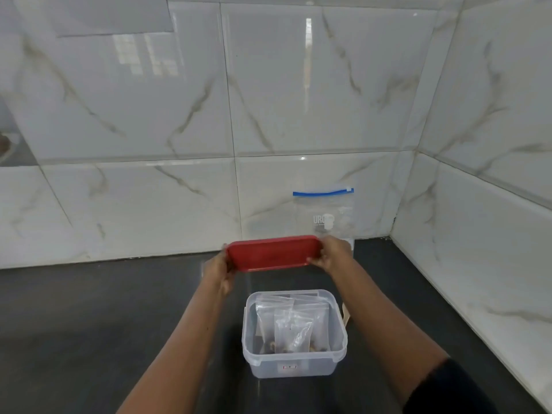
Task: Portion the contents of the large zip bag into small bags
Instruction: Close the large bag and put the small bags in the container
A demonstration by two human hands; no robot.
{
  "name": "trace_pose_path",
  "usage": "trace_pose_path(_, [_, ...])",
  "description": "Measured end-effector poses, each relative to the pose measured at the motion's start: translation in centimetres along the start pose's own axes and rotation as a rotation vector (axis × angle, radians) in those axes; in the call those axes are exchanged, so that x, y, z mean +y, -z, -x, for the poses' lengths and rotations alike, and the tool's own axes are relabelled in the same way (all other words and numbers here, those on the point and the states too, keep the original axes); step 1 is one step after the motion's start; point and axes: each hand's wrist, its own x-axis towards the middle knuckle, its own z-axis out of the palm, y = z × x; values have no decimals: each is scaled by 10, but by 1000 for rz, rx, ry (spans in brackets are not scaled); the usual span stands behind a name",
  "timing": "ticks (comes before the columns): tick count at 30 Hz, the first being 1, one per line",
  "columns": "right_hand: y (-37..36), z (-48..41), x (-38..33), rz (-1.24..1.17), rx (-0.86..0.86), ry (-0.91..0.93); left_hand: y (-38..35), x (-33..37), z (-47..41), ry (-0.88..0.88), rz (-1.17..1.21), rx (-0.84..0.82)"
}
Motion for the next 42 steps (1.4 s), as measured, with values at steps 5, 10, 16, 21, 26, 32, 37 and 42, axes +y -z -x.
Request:
trace_pose_path(5, [42, 49, 13, 293, -14, 179, 14, -9, 44, 7, -141, -149])
trace_pose_path(10, [65, 83, 49, 772, 57, 547, 24, -44, 66, -303, -786, -38])
trace_pose_path(16, [65, 68, 90, 1048, 212, 624, 23, -71, 65, -590, -1062, 81])
trace_pose_path(21, [58, 68, 94, 1104, 283, 600, 21, -74, 50, -569, -1197, 82])
trace_pose_path(26, [60, 69, 94, 1144, 272, 450, 19, -79, 47, -549, -1273, 63])
trace_pose_path(32, [63, 59, 85, 991, 108, 255, 22, -79, 46, -251, -1258, 104])
trace_pose_path(37, [63, 52, 82, 668, -10, 41, 23, -77, 44, -199, -1199, 5])
trace_pose_path(42, [66, 48, 81, 602, -76, -14, 23, -80, 39, -236, -1258, 6])
